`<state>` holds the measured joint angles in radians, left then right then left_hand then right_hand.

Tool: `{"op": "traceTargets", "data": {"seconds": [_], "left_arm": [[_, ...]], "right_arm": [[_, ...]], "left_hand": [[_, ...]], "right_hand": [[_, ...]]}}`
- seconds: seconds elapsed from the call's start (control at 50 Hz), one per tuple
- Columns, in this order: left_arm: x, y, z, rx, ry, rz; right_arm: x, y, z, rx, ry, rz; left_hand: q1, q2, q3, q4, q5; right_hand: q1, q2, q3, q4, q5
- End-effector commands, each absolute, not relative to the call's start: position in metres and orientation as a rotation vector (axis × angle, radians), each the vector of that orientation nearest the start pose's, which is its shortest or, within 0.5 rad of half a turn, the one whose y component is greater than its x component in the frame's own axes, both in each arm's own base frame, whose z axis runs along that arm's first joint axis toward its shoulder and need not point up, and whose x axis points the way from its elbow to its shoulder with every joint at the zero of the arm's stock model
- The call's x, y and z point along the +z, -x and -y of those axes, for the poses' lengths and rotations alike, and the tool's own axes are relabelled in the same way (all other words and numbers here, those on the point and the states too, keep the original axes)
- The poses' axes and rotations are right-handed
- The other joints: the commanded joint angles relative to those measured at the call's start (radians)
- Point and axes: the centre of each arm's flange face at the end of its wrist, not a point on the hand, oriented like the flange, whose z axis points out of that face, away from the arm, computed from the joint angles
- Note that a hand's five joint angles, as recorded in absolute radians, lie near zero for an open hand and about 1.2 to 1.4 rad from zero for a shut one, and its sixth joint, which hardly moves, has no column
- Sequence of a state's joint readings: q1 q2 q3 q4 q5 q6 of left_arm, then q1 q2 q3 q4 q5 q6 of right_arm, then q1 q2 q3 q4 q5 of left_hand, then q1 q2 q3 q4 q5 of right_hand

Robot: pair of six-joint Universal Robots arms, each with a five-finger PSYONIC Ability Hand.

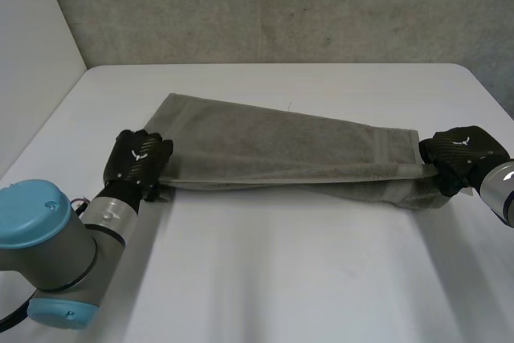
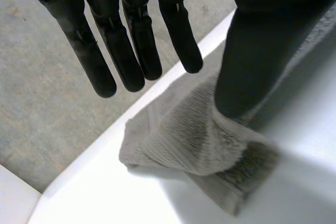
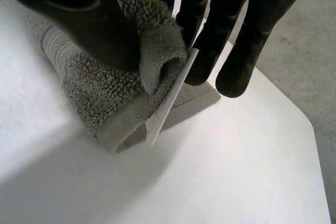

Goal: Fold the towel.

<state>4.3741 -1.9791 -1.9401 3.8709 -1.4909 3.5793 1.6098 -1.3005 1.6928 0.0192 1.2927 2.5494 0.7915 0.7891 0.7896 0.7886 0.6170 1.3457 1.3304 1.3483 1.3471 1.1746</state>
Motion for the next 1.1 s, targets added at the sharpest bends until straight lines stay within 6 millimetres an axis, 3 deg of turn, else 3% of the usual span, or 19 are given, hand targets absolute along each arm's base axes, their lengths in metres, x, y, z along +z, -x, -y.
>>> {"op": "traceTargets", "data": {"seconds": [0.02,0.1,0.3,0.44,0.6,0.8,1.1], "left_arm": [[0.132,0.246,0.280,-2.215,-0.919,-2.011],[0.127,0.250,0.284,-2.223,-0.950,-2.017],[0.124,0.253,0.284,-2.236,-0.983,-2.052],[0.143,0.251,0.277,-2.322,-0.869,-2.155],[0.132,0.254,0.278,-2.314,-0.881,-2.233],[0.114,0.262,0.277,-2.281,-0.964,-2.293],[0.114,0.264,0.278,-2.287,-0.961,-2.285]], "right_arm": [[0.188,-0.167,0.302,-1.765,1.054,-2.470],[0.187,-0.167,0.301,-1.758,1.055,-2.471],[0.185,-0.166,0.302,-1.763,1.053,-2.470],[0.182,-0.165,0.303,-1.755,1.050,-2.477],[0.182,-0.166,0.303,-1.755,1.045,-2.475],[0.189,-0.162,0.310,-1.738,0.719,-2.444],[0.193,-0.154,0.316,-1.737,0.644,-2.419]], "left_hand": [[-0.094,-0.091,-0.092,-0.091,-0.094],[-0.231,-0.229,-0.229,-0.228,-0.231],[-0.290,-0.288,-0.288,-0.287,-0.290],[-0.337,-0.335,-0.335,-0.334,-0.337],[-0.323,-0.320,-0.321,-0.320,-0.323],[-0.302,-0.300,-0.300,-0.299,-0.302],[-0.299,-0.297,-0.297,-0.296,-0.299]], "right_hand": [[0.051,0.066,0.048,0.049,0.047],[0.051,0.066,0.048,0.049,0.047],[0.051,0.066,0.048,0.049,0.047],[0.051,0.066,0.048,0.049,0.047],[0.051,0.066,0.048,0.049,0.047],[0.051,0.066,0.048,0.049,0.047],[0.051,0.066,0.048,0.049,0.047]]}}
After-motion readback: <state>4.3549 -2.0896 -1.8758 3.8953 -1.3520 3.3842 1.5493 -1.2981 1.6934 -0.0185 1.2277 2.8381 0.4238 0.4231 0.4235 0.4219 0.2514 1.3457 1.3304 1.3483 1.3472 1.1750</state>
